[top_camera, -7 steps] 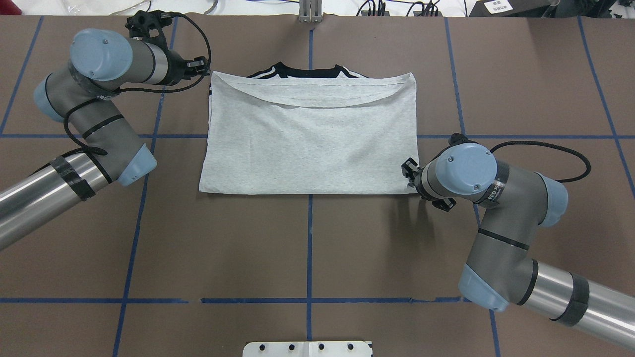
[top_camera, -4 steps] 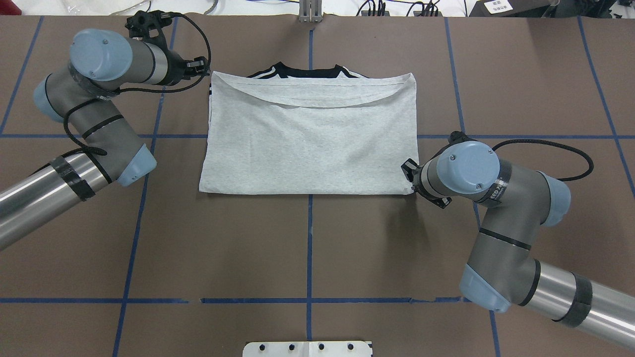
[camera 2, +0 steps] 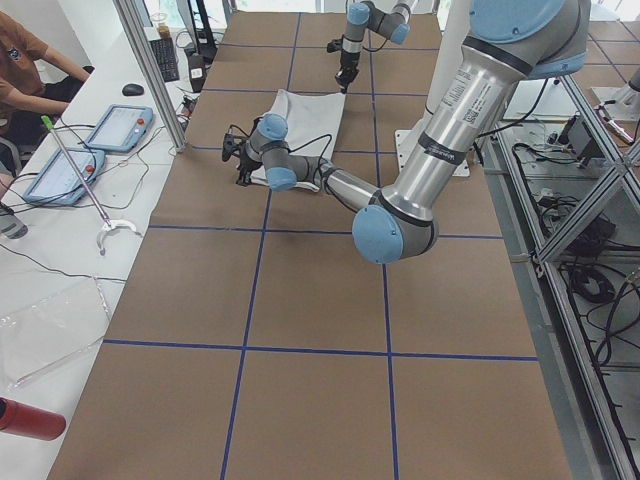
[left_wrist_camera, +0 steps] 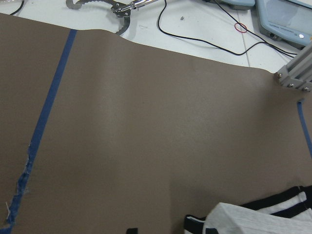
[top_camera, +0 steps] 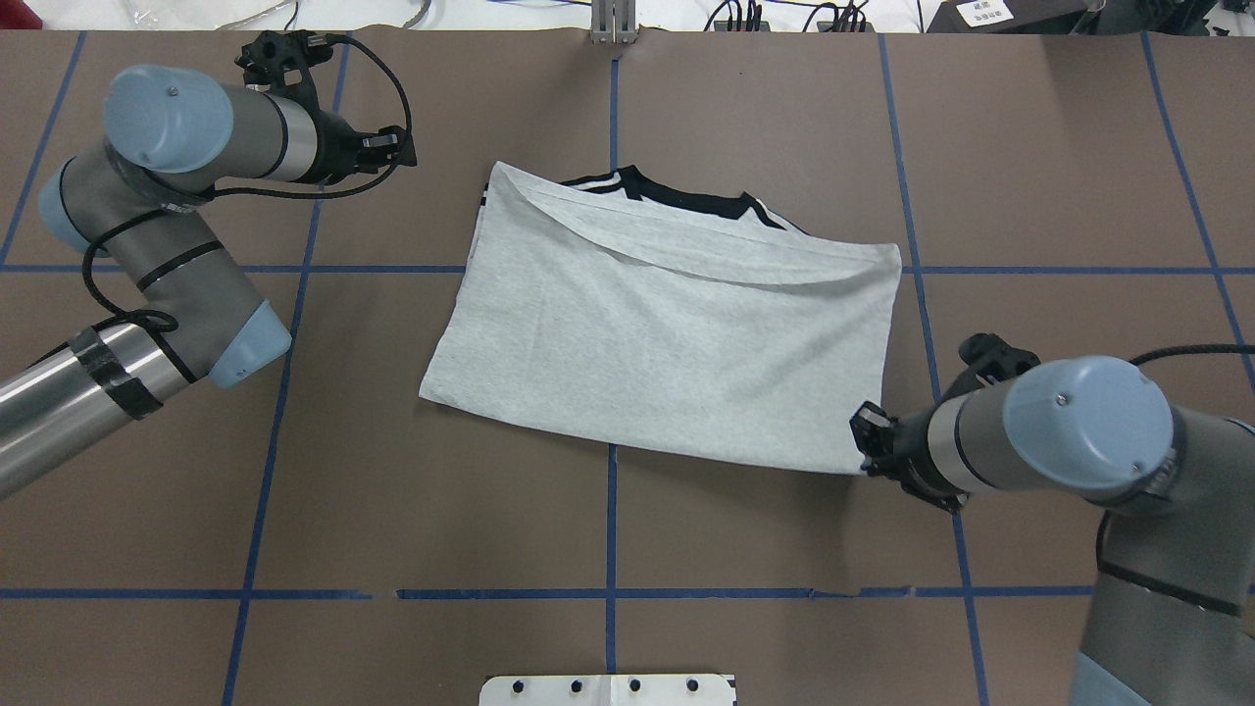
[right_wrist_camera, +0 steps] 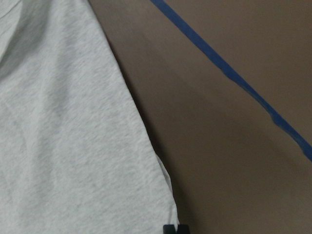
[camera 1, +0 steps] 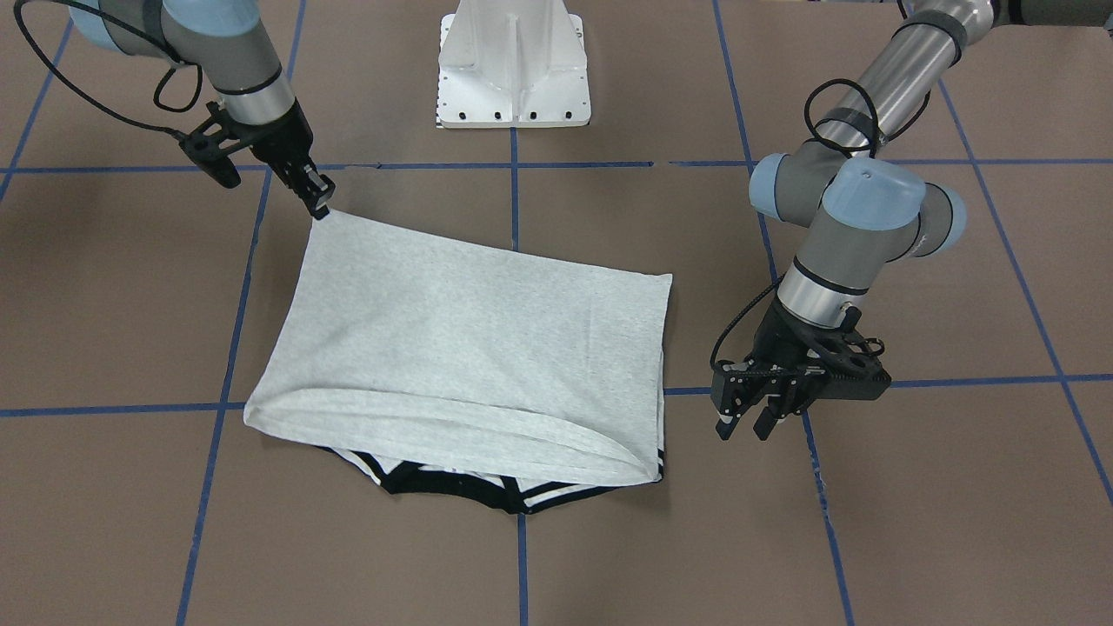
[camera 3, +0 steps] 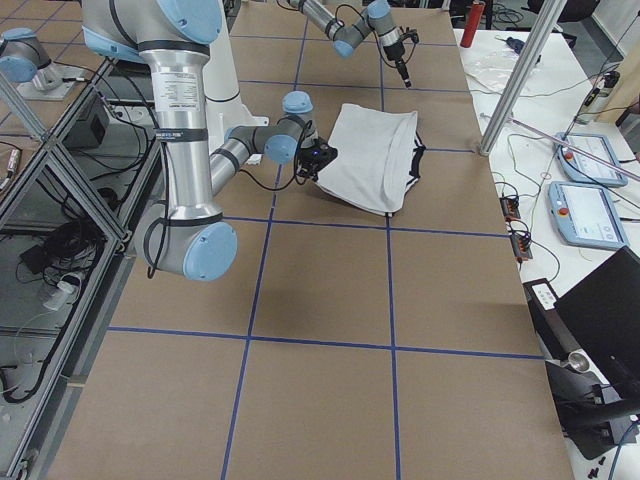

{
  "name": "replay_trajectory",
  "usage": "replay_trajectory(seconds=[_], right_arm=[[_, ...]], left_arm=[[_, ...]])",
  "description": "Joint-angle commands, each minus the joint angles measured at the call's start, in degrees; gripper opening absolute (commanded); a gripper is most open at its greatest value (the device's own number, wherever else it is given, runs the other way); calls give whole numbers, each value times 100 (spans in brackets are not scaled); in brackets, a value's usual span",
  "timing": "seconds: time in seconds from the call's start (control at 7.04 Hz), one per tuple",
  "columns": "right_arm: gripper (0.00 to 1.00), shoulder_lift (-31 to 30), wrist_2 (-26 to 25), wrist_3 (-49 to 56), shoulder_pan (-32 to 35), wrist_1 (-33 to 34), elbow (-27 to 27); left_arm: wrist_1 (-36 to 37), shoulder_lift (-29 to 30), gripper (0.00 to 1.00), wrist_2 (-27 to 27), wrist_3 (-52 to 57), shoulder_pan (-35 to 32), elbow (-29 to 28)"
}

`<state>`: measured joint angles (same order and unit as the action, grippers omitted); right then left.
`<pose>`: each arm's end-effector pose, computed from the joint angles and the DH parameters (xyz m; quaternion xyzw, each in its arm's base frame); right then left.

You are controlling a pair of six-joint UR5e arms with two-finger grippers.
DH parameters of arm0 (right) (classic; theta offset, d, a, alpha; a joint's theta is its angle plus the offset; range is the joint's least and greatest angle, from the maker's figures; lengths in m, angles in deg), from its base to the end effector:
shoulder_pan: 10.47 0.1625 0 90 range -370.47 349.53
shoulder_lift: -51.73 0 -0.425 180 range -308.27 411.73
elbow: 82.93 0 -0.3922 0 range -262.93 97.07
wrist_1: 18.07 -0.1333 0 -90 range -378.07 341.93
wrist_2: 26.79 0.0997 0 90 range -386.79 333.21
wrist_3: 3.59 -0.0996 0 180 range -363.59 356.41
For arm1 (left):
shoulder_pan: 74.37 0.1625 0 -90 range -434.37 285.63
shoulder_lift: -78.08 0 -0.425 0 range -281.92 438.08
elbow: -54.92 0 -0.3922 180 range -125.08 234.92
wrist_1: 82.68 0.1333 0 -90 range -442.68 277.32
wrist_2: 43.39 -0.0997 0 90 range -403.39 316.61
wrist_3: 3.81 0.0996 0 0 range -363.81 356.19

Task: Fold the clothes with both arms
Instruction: 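Grasp the folded shirt corners with both grippers and rotate it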

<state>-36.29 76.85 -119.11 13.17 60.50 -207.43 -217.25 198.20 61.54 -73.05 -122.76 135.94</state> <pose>-0.3853 -0.2885 0.3450 -0.1151 -0.4013 0.3336 0.8452 0.3895 -0.6007 0.3374 0.2154 0.5048 -0.1304 0.8257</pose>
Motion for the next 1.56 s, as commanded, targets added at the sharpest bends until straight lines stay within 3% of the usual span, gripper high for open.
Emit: replay_trajectory(seconds=[0.0,0.14,0.28,0.43,0.71,0.99,1.14,1.42], right_arm=[[0,-672,699,-15,-1039,-8,-741],[1,-690,745,-23,-1489,-9,-873],[99,-751,702,-102,-1754,-9,-874],[100,-795,719,-103,-1678,0,-918],[100,-638,693,-15,-436,-26,-787],[100,500,675,423,1023,-17,272],[100,749,667,712,1238,-17,625],[100,742,684,741,1302,-9,620]], left_arm=[[28,-330,66,510,-333,14,596],[19,-375,66,738,-780,75,799],[19,-549,67,783,-1150,345,940],[89,-812,67,836,-1415,409,1342],[133,-1419,69,977,-2387,1117,2141],[194,-1562,73,628,-3156,2040,2365],[473,-1544,73,217,-3218,2384,2348],[696,-1483,73,107,-3202,2501,2260]])
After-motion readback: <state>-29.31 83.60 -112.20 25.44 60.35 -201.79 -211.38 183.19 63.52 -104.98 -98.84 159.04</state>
